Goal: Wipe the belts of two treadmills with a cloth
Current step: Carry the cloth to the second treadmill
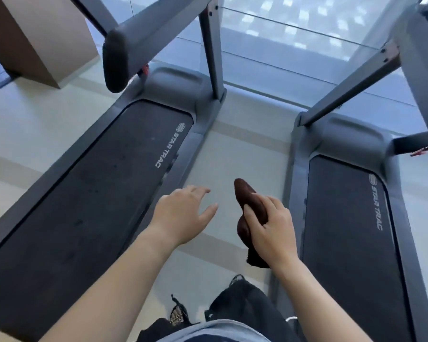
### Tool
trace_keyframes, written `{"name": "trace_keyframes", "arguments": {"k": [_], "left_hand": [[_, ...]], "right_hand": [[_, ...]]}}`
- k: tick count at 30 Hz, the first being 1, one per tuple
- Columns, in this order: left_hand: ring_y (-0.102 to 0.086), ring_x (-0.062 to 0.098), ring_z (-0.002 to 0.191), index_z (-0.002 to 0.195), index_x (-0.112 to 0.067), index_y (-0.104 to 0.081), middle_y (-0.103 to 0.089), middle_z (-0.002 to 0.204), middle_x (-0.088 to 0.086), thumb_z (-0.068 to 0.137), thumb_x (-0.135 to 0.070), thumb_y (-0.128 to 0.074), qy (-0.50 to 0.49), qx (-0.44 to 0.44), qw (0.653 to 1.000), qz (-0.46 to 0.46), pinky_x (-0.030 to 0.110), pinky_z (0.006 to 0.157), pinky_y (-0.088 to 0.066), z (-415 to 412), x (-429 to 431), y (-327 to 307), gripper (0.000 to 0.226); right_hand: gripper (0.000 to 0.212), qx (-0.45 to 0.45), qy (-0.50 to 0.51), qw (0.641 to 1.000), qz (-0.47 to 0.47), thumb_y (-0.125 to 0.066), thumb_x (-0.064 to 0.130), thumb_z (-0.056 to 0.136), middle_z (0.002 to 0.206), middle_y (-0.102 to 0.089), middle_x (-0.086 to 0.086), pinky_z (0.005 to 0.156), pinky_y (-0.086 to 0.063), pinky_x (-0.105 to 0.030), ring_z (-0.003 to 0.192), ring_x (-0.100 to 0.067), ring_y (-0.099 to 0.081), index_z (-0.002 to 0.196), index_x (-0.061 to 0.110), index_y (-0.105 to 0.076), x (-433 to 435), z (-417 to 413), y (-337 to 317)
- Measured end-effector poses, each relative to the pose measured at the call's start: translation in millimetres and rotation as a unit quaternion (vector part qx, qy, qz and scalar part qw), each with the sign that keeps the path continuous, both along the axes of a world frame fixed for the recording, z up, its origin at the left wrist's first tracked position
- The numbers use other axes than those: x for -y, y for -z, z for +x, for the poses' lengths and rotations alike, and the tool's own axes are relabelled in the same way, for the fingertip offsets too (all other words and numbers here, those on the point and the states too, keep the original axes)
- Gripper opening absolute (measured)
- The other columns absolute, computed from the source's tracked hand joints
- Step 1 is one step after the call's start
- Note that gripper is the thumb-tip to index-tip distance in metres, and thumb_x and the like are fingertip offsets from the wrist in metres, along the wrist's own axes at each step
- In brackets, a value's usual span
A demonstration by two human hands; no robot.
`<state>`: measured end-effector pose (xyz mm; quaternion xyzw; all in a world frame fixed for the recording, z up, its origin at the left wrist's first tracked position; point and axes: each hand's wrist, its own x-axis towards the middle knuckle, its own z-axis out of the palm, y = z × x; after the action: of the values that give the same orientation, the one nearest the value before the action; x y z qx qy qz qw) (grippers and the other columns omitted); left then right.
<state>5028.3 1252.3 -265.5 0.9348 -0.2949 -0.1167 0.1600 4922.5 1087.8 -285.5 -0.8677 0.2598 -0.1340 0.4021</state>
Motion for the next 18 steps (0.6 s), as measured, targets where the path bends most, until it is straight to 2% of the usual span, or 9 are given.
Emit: {"name": "trace_keyframes", "arguments": {"k": [5,9,14,18], "left_hand": [[-0.051,0.015,0.116,0.133,-0.031,-0.044,-0.052,0.131,-0.009,0.091,-0.057,-0.034,0.03,-0.012,0.999,0.002,0.036,0.091,-0.043,76,92,7,0.05],[-0.051,0.015,0.118,0.133,-0.03,-0.043,-0.052,0.132,-0.008,0.092,-0.057,-0.033,0.022,-0.012,1.0,0.01,0.035,0.092,-0.042,140,172,6,0.05],[-0.051,0.015,0.116,0.133,-0.03,-0.043,-0.053,0.13,-0.007,0.092,-0.057,-0.032,-0.039,-0.009,0.999,0.016,0.036,0.092,-0.041,214,236,-1,0.05],[-0.052,0.016,0.114,0.131,-0.031,-0.044,-0.054,0.127,-0.006,0.091,-0.056,-0.032,-0.112,-0.012,0.994,0.005,0.036,0.09,-0.042,261,247,-1,0.049]], "right_hand": [[0.029,-0.002,0.018,1.0,-0.002,-0.057,0.032,0.089,0.115,-0.057,0.007,0.098,-0.039,-0.036,0.112,-0.018,-0.049,0.116,0.026,-0.064,84,79,9],[0.028,-0.003,-0.004,1.0,-0.006,-0.057,0.033,0.089,0.115,-0.057,0.007,0.096,-0.04,-0.037,0.112,-0.019,-0.049,0.116,0.026,-0.063,163,154,7],[0.03,-0.01,-0.064,0.998,-0.018,-0.056,0.036,0.088,0.115,-0.057,0.009,0.095,-0.041,-0.038,0.113,-0.019,-0.049,0.117,0.029,-0.062,238,242,4],[0.031,-0.026,-0.121,0.992,-0.014,-0.055,0.038,0.088,0.116,-0.055,0.011,0.095,-0.041,-0.037,0.114,-0.018,-0.049,0.117,0.032,-0.06,265,305,6]]}}
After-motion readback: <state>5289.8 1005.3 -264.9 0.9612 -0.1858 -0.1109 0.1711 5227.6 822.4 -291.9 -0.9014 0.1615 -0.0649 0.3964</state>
